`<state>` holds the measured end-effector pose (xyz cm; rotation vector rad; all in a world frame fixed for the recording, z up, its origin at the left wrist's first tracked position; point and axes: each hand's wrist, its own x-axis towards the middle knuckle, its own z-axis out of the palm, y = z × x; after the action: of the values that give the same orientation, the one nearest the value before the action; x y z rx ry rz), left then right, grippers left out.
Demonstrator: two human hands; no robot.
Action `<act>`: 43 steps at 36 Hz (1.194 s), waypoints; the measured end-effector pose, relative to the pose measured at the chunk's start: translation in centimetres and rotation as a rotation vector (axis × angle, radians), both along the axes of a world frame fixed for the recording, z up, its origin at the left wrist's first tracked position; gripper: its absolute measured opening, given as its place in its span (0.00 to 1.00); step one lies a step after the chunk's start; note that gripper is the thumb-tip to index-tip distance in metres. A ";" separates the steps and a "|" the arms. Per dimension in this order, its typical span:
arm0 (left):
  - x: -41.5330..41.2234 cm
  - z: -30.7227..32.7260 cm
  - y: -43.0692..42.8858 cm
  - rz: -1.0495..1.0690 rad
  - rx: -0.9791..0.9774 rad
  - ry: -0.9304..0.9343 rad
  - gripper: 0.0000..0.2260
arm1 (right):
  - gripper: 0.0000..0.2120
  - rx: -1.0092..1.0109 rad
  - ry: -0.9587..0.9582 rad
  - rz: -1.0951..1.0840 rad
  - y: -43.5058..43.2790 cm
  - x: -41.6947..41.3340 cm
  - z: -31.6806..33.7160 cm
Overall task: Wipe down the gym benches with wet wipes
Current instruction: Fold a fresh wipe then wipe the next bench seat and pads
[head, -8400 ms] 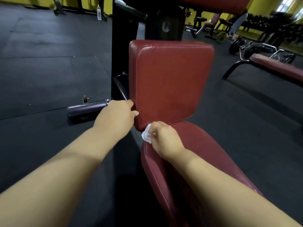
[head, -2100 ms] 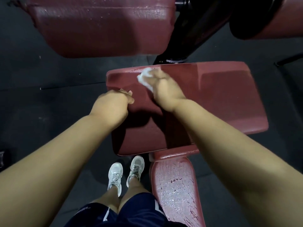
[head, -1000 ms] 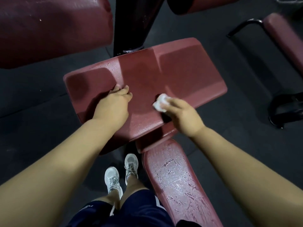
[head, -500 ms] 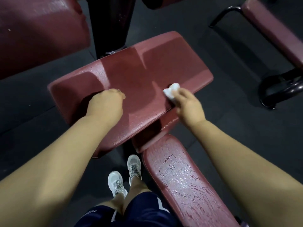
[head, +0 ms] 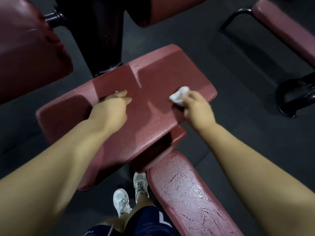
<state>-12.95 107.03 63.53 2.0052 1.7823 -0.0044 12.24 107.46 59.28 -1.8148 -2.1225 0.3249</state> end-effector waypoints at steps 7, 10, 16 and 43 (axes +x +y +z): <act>0.5 -0.6 0.9 0.125 0.003 -0.068 0.20 | 0.26 -0.109 0.074 -0.648 5.3 2.7 0.7; 0.8 -0.5 1.8 0.157 -0.045 -0.076 0.18 | 0.24 -0.006 0.143 -0.424 4.9 -1.9 -0.1; -0.2 -0.2 1.9 0.153 -0.052 -0.123 0.19 | 0.16 0.053 0.001 0.360 3.0 -4.6 0.7; -2.4 -1.7 3.3 0.099 -0.165 -0.066 0.34 | 0.25 -0.004 0.042 -0.225 16.7 -5.8 -0.7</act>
<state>-15.40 110.35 61.84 1.7811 1.7768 -0.0520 6.44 124.12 58.58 -2.0070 -1.8677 0.3082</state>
